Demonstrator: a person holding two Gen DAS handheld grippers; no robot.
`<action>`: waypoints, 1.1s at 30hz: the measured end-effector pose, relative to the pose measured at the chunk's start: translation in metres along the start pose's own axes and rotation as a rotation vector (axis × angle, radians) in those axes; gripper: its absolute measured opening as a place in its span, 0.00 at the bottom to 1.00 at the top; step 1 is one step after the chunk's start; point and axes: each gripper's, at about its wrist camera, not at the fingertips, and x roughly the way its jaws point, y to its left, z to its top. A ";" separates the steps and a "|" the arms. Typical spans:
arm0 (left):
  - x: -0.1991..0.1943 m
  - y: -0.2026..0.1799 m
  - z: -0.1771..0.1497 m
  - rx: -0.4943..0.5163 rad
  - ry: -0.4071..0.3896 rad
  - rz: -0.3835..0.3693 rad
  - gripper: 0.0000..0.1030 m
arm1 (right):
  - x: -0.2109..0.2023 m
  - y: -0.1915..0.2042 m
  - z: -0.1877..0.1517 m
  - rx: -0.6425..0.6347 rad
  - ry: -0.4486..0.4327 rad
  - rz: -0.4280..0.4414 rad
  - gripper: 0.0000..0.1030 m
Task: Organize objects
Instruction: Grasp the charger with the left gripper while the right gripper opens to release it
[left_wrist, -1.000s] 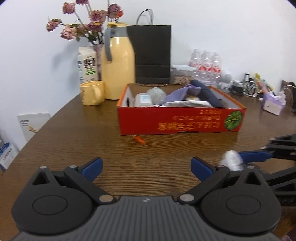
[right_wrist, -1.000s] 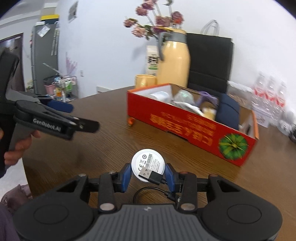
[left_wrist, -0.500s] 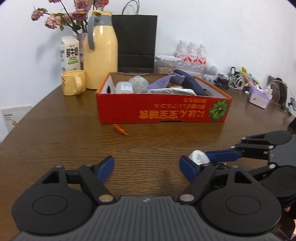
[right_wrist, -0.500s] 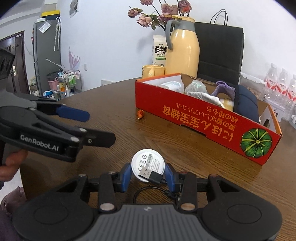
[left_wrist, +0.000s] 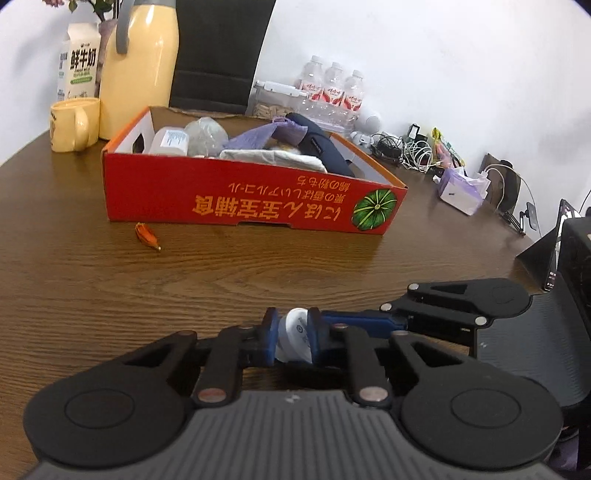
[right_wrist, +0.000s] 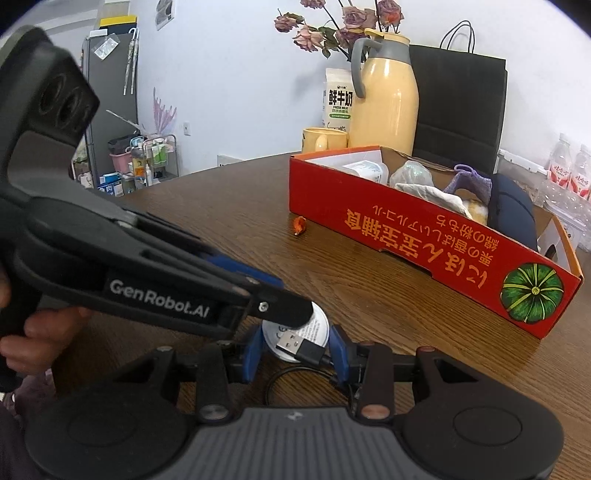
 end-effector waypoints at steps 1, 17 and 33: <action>0.000 -0.001 0.000 0.002 -0.001 -0.002 0.16 | 0.001 -0.001 -0.001 0.002 0.006 0.000 0.37; -0.005 0.005 -0.001 -0.027 -0.017 0.018 0.14 | -0.014 -0.023 -0.013 0.049 0.013 -0.022 0.34; -0.018 0.006 -0.005 -0.012 -0.058 0.058 0.10 | -0.022 -0.027 -0.019 0.085 0.001 -0.103 0.03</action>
